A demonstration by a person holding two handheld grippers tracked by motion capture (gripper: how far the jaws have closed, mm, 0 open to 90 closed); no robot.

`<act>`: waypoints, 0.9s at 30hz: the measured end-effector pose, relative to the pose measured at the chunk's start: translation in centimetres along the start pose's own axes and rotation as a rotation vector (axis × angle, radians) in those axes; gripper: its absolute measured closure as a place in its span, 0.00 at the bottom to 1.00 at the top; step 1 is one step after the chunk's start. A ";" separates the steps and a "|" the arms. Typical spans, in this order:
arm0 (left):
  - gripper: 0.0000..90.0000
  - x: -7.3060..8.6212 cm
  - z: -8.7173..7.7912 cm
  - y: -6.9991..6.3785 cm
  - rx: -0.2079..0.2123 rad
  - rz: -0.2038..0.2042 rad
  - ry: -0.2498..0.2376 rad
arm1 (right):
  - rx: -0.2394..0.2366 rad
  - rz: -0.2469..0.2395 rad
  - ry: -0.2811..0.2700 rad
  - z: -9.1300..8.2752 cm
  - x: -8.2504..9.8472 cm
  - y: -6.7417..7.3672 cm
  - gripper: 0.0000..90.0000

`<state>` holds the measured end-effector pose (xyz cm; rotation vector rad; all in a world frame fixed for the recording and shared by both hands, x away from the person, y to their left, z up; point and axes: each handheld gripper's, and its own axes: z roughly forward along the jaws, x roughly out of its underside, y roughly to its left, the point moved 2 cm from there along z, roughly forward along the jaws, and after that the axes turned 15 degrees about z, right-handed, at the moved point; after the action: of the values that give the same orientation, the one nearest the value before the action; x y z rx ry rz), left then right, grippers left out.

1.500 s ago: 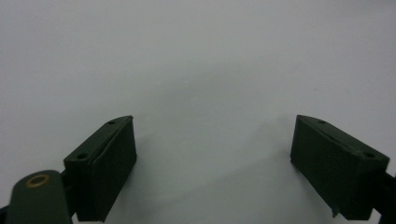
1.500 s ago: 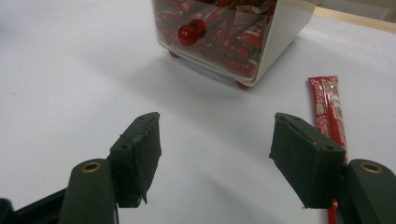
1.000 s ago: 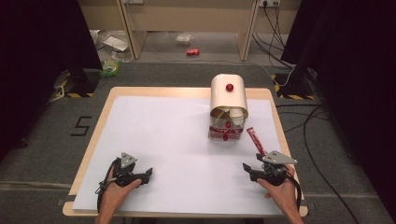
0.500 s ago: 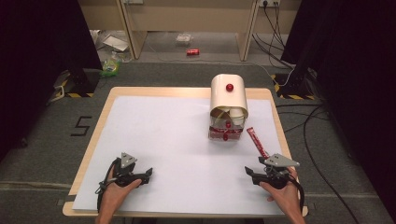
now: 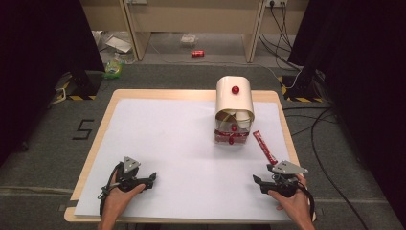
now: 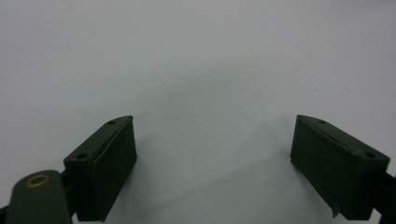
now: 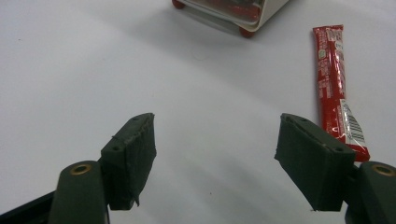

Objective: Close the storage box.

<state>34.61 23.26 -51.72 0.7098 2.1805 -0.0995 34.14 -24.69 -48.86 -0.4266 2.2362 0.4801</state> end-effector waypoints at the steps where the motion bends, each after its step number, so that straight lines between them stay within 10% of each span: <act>1: 0.15 0.0 0.0 0.0 0.000 0.000 -0.001 | 0.000 0.000 0.005 0.0 0.0 0.0 0.32; 27: 0.15 0.0 0.0 0.0 0.000 0.000 0.000 | -0.009 -0.005 0.076 -0.3 1.5 0.2 0.31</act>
<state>34.61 23.26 -51.72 0.7093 2.1806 -0.0994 32.91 -24.93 -49.82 -0.4618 2.3067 0.4788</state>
